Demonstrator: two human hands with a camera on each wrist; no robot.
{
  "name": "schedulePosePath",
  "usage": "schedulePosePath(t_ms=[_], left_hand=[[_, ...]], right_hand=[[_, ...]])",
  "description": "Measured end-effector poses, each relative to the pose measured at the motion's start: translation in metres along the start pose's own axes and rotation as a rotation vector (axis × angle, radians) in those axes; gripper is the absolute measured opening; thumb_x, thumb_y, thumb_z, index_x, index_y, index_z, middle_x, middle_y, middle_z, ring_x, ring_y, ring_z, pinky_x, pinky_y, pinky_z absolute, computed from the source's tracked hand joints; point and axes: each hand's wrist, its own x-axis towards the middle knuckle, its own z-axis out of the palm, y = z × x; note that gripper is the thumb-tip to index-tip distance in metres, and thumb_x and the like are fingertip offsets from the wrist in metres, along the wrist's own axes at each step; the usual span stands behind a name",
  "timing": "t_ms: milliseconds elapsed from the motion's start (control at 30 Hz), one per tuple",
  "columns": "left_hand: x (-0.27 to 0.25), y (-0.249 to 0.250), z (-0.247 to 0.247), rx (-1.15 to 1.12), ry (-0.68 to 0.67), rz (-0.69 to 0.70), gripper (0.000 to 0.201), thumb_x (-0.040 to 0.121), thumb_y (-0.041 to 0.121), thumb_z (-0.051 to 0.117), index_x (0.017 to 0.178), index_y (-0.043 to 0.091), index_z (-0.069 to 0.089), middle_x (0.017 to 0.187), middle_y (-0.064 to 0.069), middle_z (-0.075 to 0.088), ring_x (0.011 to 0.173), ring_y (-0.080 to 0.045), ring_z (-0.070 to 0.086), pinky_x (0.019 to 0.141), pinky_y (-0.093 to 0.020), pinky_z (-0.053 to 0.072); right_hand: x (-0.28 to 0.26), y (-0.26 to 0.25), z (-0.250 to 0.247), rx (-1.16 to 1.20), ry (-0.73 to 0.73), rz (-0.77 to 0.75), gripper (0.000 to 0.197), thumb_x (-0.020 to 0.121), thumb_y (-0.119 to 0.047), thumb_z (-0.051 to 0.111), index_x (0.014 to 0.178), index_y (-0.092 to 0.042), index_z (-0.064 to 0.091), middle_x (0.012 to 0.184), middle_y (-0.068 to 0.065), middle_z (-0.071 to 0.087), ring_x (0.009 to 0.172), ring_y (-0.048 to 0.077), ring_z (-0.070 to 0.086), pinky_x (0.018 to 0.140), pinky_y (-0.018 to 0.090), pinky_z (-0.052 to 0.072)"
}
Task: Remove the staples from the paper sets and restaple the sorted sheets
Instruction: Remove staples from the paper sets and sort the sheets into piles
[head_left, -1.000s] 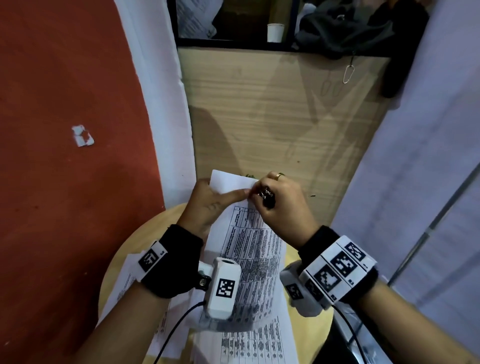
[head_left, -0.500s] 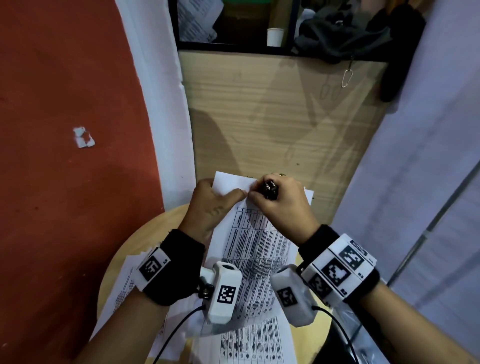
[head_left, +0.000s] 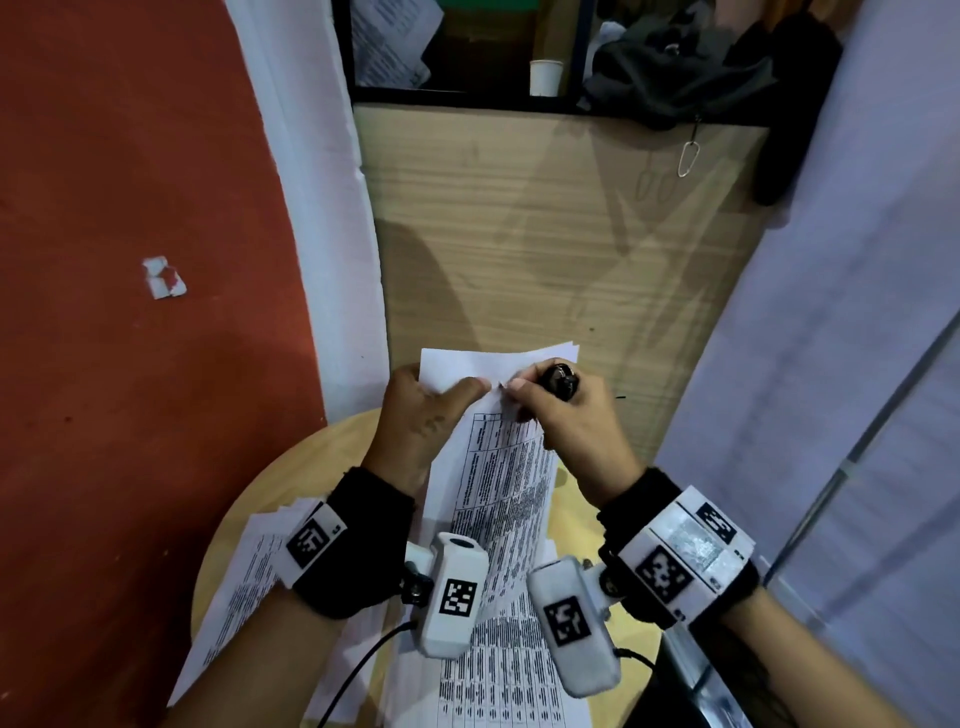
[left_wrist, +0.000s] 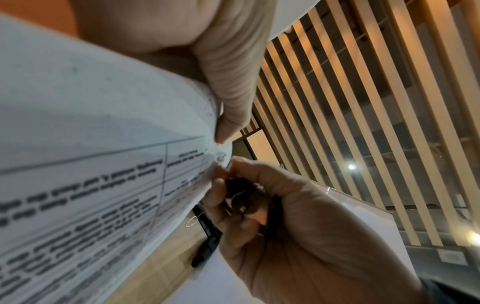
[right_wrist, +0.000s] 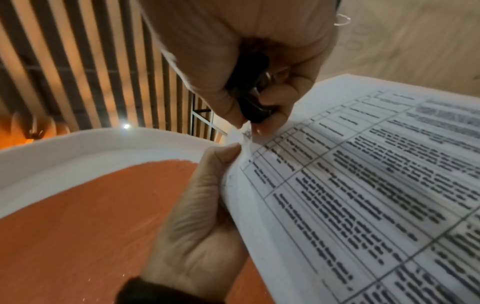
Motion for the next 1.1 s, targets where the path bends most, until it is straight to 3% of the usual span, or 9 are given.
schedulePosePath(t_ms=[133, 233, 333, 467, 600, 700, 800, 933, 1100], left_hand=[[0.001, 0.001, -0.001, -0.037, -0.073, -0.007, 0.03, 0.056, 0.025, 0.076, 0.073, 0.002, 0.065, 0.068, -0.009, 0.067, 0.066, -0.022, 0.062, 0.066, -0.035, 0.051], [0.0, 0.004, -0.001, -0.086, -0.162, 0.017, 0.05, 0.056, 0.029, 0.078, 0.09, -0.007, 0.068, 0.09, -0.018, 0.072, 0.081, -0.027, 0.067, 0.081, -0.042, 0.055], [0.0, 0.004, -0.005, -0.115, -0.285, 0.01, 0.037, 0.068, 0.01, 0.08, 0.098, -0.008, 0.068, 0.101, -0.018, 0.071, 0.092, -0.025, 0.068, 0.09, -0.038, 0.054], [-0.002, 0.001, -0.007, -0.143, -0.304, -0.026, 0.027, 0.071, 0.001, 0.069, 0.098, -0.003, 0.068, 0.091, -0.007, 0.074, 0.085, -0.018, 0.07, 0.078, -0.029, 0.055], [-0.003, -0.004, -0.003, -0.118, -0.184, -0.044, 0.026, 0.069, -0.003, 0.076, 0.094, -0.005, 0.069, 0.087, -0.011, 0.074, 0.077, -0.021, 0.069, 0.075, -0.033, 0.057], [-0.005, -0.006, 0.0, -0.109, -0.114, -0.052, 0.032, 0.066, 0.001, 0.077, 0.095, -0.011, 0.067, 0.088, -0.017, 0.071, 0.076, -0.023, 0.067, 0.074, -0.035, 0.056], [-0.007, -0.005, 0.002, -0.099, -0.096, -0.05, 0.016, 0.075, -0.006, 0.071, 0.09, -0.008, 0.067, 0.076, -0.008, 0.072, 0.067, -0.017, 0.067, 0.065, -0.028, 0.056], [-0.007, -0.002, 0.002, -0.029, -0.057, 0.064, 0.026, 0.065, 0.016, 0.082, 0.085, 0.002, 0.072, 0.084, -0.01, 0.074, 0.077, -0.02, 0.069, 0.076, -0.033, 0.056], [-0.007, -0.002, 0.003, 0.104, -0.006, 0.155, 0.043, 0.055, 0.043, 0.075, 0.081, 0.009, 0.073, 0.082, -0.007, 0.075, 0.083, -0.027, 0.071, 0.078, -0.046, 0.057]], right_hand=[[0.003, 0.005, -0.003, -0.12, 0.06, -0.094, 0.025, 0.078, -0.011, 0.071, 0.065, -0.027, 0.056, 0.063, -0.01, 0.061, 0.064, 0.011, 0.058, 0.068, 0.033, 0.048], [0.003, 0.005, -0.004, -0.119, 0.07, -0.113, 0.026, 0.076, -0.013, 0.075, 0.064, -0.026, 0.056, 0.059, -0.01, 0.061, 0.059, 0.008, 0.056, 0.065, 0.03, 0.047], [0.002, 0.003, -0.007, -0.091, 0.038, -0.117, 0.023, 0.076, -0.011, 0.076, 0.065, -0.022, 0.058, 0.058, -0.008, 0.062, 0.058, 0.008, 0.057, 0.064, 0.03, 0.049], [0.001, 0.005, -0.01, -0.124, 0.007, -0.114, 0.026, 0.077, -0.009, 0.073, 0.062, -0.026, 0.061, 0.058, -0.011, 0.061, 0.06, 0.007, 0.056, 0.067, 0.031, 0.047], [0.0, 0.005, -0.007, -0.217, 0.009, -0.084, 0.031, 0.078, -0.012, 0.072, 0.057, -0.031, 0.058, 0.051, -0.015, 0.058, 0.059, 0.009, 0.055, 0.066, 0.036, 0.048], [-0.002, 0.002, -0.006, -0.305, 0.014, -0.069, 0.027, 0.076, -0.019, 0.072, 0.057, -0.033, 0.057, 0.06, -0.011, 0.061, 0.066, 0.013, 0.058, 0.07, 0.042, 0.051], [-0.005, 0.0, -0.005, -0.382, 0.039, -0.08, 0.01, 0.071, -0.031, 0.067, 0.062, -0.03, 0.061, 0.07, -0.005, 0.069, 0.074, 0.019, 0.065, 0.071, 0.042, 0.052], [-0.01, -0.002, 0.0, -0.522, 0.088, -0.184, 0.021, 0.074, -0.036, 0.055, 0.08, -0.02, 0.067, 0.084, -0.001, 0.072, 0.084, 0.026, 0.066, 0.073, 0.04, 0.051], [-0.01, -0.004, 0.002, -0.446, 0.155, -0.135, 0.009, 0.073, -0.029, 0.063, 0.073, -0.022, 0.067, 0.08, -0.002, 0.072, 0.083, 0.025, 0.066, 0.074, 0.039, 0.052]])
